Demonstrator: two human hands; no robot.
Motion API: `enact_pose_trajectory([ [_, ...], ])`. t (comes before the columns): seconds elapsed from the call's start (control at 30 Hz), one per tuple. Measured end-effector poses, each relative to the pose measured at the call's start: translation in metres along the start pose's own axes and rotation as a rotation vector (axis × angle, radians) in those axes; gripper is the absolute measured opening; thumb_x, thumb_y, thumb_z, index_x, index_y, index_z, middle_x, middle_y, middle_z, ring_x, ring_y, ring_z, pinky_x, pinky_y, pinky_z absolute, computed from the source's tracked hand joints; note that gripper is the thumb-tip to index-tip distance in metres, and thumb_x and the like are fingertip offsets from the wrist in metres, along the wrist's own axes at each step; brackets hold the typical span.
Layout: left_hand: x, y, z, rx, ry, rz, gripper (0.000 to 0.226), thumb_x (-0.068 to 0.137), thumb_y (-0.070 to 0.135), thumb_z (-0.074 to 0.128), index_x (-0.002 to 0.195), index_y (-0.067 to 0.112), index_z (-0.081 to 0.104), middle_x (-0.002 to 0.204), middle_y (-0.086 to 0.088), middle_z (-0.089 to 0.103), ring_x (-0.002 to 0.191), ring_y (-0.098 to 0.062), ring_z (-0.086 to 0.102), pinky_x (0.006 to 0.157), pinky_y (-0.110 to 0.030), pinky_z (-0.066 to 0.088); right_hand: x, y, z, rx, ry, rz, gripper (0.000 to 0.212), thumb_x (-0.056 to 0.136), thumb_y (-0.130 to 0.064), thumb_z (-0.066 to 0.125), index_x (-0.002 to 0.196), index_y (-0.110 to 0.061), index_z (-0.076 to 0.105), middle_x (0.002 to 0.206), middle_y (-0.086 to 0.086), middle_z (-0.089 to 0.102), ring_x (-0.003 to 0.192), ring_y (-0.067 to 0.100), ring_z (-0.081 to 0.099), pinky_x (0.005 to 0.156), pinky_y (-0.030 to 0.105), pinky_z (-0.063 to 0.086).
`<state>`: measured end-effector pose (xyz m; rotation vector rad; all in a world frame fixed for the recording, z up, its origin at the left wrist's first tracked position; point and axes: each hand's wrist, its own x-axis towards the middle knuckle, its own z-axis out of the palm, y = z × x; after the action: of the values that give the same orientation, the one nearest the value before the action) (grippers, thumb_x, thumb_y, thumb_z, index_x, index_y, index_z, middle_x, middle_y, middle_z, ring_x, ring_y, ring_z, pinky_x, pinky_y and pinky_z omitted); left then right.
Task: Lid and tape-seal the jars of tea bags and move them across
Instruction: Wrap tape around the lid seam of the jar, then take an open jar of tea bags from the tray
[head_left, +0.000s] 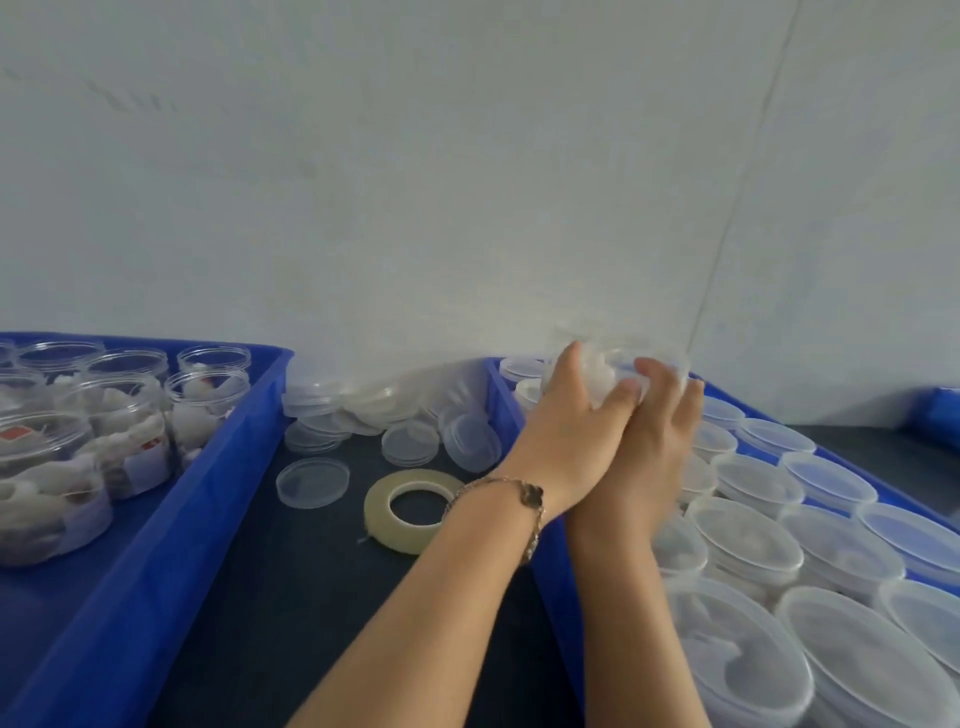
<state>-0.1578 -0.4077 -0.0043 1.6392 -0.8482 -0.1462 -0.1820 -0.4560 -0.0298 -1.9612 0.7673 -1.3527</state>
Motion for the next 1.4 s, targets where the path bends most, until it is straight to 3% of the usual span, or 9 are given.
enact_pose_trajectory([
  [0.23, -0.003, -0.003, 0.005, 0.020, -0.139, -0.087, 0.077, 0.093, 0.052, 0.049, 0.151, 0.015, 0.015, 0.155, 0.003, 0.022, 0.144, -0.015, 0.016, 0.112, -0.029, 0.018, 0.024, 0.008, 0.012, -0.038, -0.119, 0.107, 0.054, 0.092, -0.023, 0.055, 0.141, -0.025, 0.033, 0.153, 0.018, 0.020, 0.136, 0.033, 0.031, 0.102, 0.044, 0.039],
  [0.37, -0.016, -0.010, -0.017, 0.101, -0.212, -0.083, 0.070, 0.095, 0.054, 0.041, 0.152, 0.022, 0.015, 0.157, 0.005, 0.021, 0.138, -0.006, 0.024, 0.103, -0.021, 0.023, 0.021, -0.002, 0.011, -0.131, -0.151, 0.166, 0.071, 0.096, -0.020, 0.050, 0.151, -0.033, 0.008, 0.157, 0.020, -0.003, 0.144, 0.039, 0.004, 0.113, 0.051, 0.019],
  [0.5, -0.028, -0.016, -0.068, 0.311, -0.054, -0.071, 0.061, 0.098, 0.056, 0.028, 0.146, 0.019, 0.033, 0.149, -0.001, 0.037, 0.135, -0.017, 0.036, 0.105, -0.024, 0.023, -0.035, -0.023, 0.017, 0.068, 0.069, -0.212, 0.067, 0.093, -0.013, 0.052, 0.151, -0.023, 0.019, 0.158, 0.015, 0.006, 0.145, 0.032, 0.006, 0.114, 0.048, 0.017],
  [0.57, -0.034, -0.023, -0.100, 0.497, 0.060, -0.135, 0.057, 0.099, 0.054, 0.025, 0.134, 0.015, 0.048, 0.135, -0.007, 0.052, 0.124, -0.025, 0.048, 0.109, -0.039, 0.032, -0.065, -0.033, 0.030, 0.094, -0.118, -0.313, 0.071, 0.091, -0.006, 0.053, 0.151, -0.024, 0.018, 0.159, 0.008, 0.003, 0.146, 0.025, 0.008, 0.115, 0.045, 0.022],
  [0.67, -0.055, -0.044, -0.155, 0.911, 0.331, -0.390, 0.051, 0.096, 0.050, 0.036, 0.125, 0.013, 0.054, 0.135, -0.009, 0.051, 0.131, -0.030, 0.038, 0.109, -0.047, 0.028, -0.101, -0.039, 0.052, -0.015, -0.455, -0.380, 0.077, 0.092, -0.008, 0.052, 0.151, -0.030, 0.007, 0.159, -0.004, -0.010, 0.147, 0.019, 0.000, 0.114, 0.045, 0.023],
  [0.83, -0.104, -0.074, -0.234, 1.102, 0.649, -0.735, 0.078, 0.090, 0.044, 0.051, 0.150, 0.008, 0.016, 0.156, -0.021, 0.009, 0.145, -0.037, 0.001, 0.117, -0.046, 0.004, -0.139, -0.061, 0.082, 0.039, -0.746, -0.459, 0.076, 0.093, -0.014, 0.051, 0.151, -0.035, 0.007, 0.157, -0.013, -0.011, 0.145, 0.010, -0.012, 0.117, 0.040, 0.019],
  [1.13, -0.133, -0.114, -0.298, 1.085, 0.535, -0.781, 0.071, 0.093, 0.039, 0.050, 0.149, 0.015, 0.014, 0.158, -0.015, 0.000, 0.146, -0.032, -0.002, 0.117, -0.043, 0.012, -0.181, -0.127, 0.133, -0.050, -1.058, -0.818, 0.081, 0.090, -0.008, 0.049, 0.152, -0.029, 0.002, 0.159, -0.003, -0.012, 0.146, 0.018, -0.010, 0.117, 0.037, 0.011],
  [1.3, -0.124, -0.128, -0.301, 1.092, 0.370, -0.759, 0.063, 0.100, 0.033, 0.033, 0.152, 0.015, 0.005, 0.160, -0.008, -0.006, 0.146, -0.032, -0.008, 0.118, -0.048, 0.006, -0.193, -0.133, 0.148, -0.132, -1.116, -0.928, 0.083, 0.085, -0.008, 0.054, 0.152, -0.027, 0.008, 0.159, 0.000, -0.008, 0.146, 0.018, -0.008, 0.117, 0.042, 0.010],
  [1.4, -0.122, -0.132, -0.298, 1.029, 0.528, -0.764, 0.057, 0.100, 0.034, 0.034, 0.151, 0.018, 0.012, 0.158, -0.004, 0.010, 0.146, -0.031, 0.000, 0.113, -0.048, 0.019, -0.194, -0.132, 0.151, -0.158, -1.201, -0.908, 0.087, 0.087, -0.016, 0.057, 0.152, -0.026, 0.001, 0.160, -0.002, -0.006, 0.147, 0.018, -0.002, 0.117, 0.040, 0.011],
])
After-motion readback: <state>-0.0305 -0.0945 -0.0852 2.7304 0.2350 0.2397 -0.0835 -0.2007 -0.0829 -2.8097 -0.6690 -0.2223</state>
